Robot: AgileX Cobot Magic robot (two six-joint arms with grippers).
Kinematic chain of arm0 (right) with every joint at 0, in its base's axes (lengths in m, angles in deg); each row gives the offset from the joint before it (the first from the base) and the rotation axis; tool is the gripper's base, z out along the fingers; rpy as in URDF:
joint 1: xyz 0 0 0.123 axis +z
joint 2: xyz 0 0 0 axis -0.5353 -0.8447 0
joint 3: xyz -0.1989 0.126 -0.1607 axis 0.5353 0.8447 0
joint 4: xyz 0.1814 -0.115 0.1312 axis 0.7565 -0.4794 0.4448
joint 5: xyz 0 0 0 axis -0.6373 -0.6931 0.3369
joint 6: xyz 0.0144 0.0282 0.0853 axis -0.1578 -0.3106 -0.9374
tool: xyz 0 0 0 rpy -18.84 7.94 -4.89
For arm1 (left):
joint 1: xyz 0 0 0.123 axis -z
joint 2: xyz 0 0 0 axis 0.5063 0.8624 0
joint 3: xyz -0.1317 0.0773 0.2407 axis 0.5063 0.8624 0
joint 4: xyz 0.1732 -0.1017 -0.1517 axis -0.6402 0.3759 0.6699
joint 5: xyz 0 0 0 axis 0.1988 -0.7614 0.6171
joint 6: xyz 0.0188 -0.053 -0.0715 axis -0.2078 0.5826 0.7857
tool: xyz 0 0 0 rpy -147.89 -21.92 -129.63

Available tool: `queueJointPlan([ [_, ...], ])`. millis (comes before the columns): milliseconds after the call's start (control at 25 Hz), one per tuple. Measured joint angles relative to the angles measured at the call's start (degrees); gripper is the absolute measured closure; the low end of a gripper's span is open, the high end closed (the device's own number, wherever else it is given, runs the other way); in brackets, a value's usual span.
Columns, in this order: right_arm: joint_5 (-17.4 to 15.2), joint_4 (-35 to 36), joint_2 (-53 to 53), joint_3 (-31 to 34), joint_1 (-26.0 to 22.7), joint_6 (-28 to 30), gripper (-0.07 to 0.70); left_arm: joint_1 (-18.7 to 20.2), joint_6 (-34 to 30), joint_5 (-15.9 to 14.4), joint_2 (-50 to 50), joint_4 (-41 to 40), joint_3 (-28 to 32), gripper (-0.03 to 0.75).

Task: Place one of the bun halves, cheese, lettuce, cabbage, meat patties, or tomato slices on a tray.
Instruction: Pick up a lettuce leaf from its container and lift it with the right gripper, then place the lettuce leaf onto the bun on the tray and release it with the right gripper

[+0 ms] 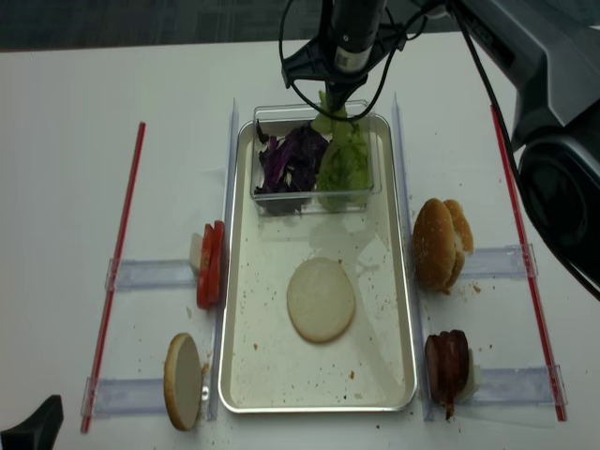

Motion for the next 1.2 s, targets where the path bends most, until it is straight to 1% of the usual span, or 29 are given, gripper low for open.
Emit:
queueJointPlan([
  [120,0.0,-1.82,1.95,2.22,0.9,0.0,0.586,0.0,0.0,0.0,0.0,0.0,0.0,0.161],
  [240,0.0,-2.34,5.09,6.6,1.55,0.0,0.586,0.0,0.0,0.0,0.0,0.0,0.0,0.161],
  [400,0.0,-2.14,10.42,15.24,1.68,0.2,0.586,0.0,0.0,0.0,0.0,0.0,0.0,0.161],
  [520,0.4,-2.01,15.6,23.72,1.68,0.72,0.586,0.0,0.0,0.0,0.0,0.0,0.0,0.161],
  [600,2.01,-1.31,19.8,30.42,1.68,0.61,0.586,0.0,0.0,0.0,0.0,0.0,0.0,0.161],
  [760,7.01,0.41,26.21,42.88,2.04,0.61,0.586,0.0,0.0,0.0,0.0,0.0,0.0,0.161],
  [840,9.35,0.41,28.29,47.16,3.11,0.61,0.586,0.0,0.0,0.0,0.0,0.0,0.0,0.161],
  [920,10.13,0.41,29.01,49.1,4.47,0.61,0.586,0.0,0.0,0.0,0.0,0.0,0.0,0.161],
  [1000,11.41,0.5,29.14,49.34,5.69,0.61,0.586,0.0,0.0,0.0,0.0,0.0,0.0,0.161],
  [1080,12.18,0.62,29.14,49.43,6.14,0.61,0.586,0.0,0.0,0.0,0.0,0.0,0.0,0.161],
  [1200,12.41,0.71,29.14,49.56,6.14,0.51,0.586,0.0,0.0,0.0,0.0,0.0,0.0,0.161],
])
